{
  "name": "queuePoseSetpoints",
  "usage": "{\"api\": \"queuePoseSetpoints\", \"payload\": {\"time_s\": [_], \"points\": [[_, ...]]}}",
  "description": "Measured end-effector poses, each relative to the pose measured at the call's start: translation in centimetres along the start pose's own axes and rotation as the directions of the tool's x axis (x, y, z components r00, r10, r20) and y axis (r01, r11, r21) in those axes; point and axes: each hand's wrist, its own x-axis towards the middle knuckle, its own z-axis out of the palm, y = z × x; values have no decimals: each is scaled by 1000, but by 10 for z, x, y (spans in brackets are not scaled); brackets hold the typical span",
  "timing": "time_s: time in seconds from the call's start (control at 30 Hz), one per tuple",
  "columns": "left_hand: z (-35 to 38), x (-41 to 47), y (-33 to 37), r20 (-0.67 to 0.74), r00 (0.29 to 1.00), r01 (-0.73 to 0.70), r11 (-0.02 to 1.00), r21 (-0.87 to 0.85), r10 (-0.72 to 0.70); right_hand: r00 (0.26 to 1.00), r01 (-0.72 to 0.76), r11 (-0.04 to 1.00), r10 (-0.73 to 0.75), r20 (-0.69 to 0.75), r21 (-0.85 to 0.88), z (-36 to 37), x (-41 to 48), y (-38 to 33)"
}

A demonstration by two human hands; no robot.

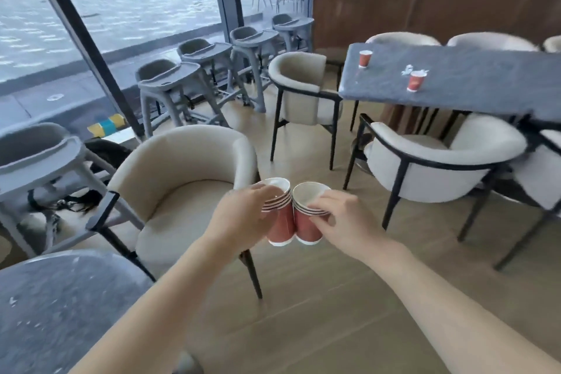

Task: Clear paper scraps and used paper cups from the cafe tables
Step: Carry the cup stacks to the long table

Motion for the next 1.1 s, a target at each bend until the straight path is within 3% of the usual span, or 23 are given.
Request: {"api": "queuePoseSetpoints", "payload": {"time_s": [0.33,0.53,0.83,1.1], "points": [[65,66,179,-35,954,-299,951,-82,297,974,-145,984,124,-189,-102,-158,-86,105],[103,91,234,-10,936,-350,924,-154,353,933,-253,964,219,-286,-87,-194,-122,151],[142,136,215,69,948,-293,935,-197,312,918,-307,951,291,-270,-18,-170,-94,198],[151,242,145,71,971,-215,962,-170,230,937,-311,951,306,-170,-1,-132,37,244]]}}
